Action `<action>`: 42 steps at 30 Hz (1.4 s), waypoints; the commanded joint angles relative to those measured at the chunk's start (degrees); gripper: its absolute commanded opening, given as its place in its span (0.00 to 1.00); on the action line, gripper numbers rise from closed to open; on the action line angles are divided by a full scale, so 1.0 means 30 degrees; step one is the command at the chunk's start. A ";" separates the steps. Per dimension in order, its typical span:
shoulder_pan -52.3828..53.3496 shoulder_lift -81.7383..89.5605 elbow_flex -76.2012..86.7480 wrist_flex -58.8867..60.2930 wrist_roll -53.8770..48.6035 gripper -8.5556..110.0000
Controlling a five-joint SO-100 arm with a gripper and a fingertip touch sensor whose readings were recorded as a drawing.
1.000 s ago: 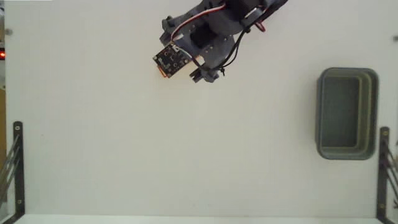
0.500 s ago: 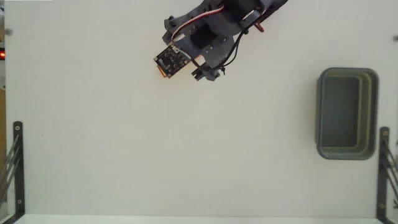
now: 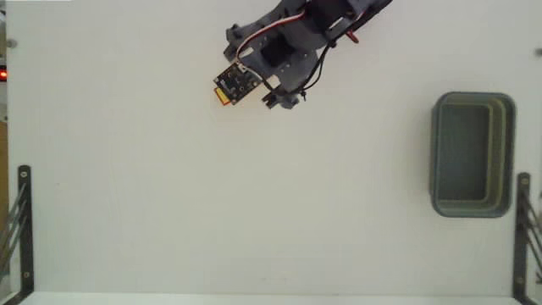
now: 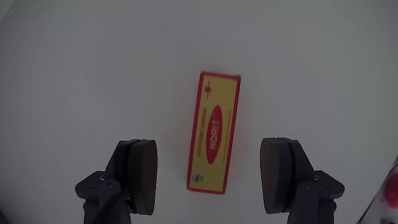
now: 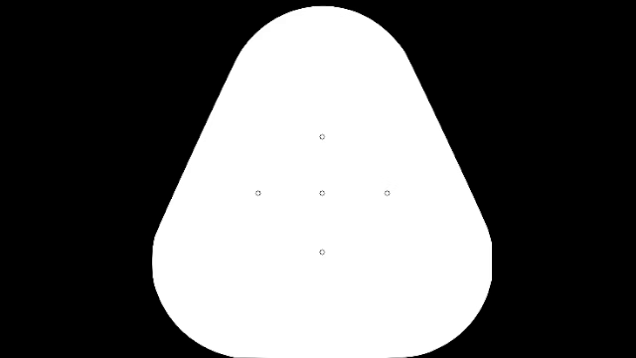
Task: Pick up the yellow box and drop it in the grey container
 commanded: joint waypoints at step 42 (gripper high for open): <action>0.0348 0.2301 0.7476 -0.6319 0.0059 1.00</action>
